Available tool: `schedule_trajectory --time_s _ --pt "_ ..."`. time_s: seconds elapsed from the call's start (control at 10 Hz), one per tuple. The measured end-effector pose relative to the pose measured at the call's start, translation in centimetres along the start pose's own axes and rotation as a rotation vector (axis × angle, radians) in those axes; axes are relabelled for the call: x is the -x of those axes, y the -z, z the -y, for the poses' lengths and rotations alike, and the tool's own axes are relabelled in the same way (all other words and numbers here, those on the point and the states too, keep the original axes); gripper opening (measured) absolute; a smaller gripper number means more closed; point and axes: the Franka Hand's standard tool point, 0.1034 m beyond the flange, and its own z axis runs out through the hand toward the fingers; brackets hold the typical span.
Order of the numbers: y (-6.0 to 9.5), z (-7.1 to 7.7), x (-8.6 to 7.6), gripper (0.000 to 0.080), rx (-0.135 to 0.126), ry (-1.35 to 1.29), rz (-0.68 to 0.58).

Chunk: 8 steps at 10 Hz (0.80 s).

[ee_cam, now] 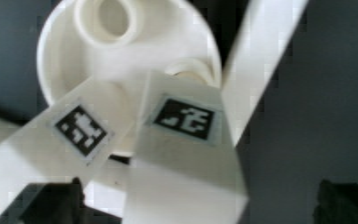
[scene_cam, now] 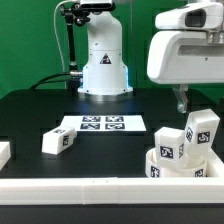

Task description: Assemble stool

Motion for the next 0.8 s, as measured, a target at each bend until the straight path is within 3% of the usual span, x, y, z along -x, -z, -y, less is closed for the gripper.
schedule_trajectory --time_s 0.6,0.8 --pt "0.0 -1.6 0.2 0.0649 0.054 0.444 0.018" --pt "-0.1 -1.3 -0.1 0.0649 0.074 0.769 0.035"
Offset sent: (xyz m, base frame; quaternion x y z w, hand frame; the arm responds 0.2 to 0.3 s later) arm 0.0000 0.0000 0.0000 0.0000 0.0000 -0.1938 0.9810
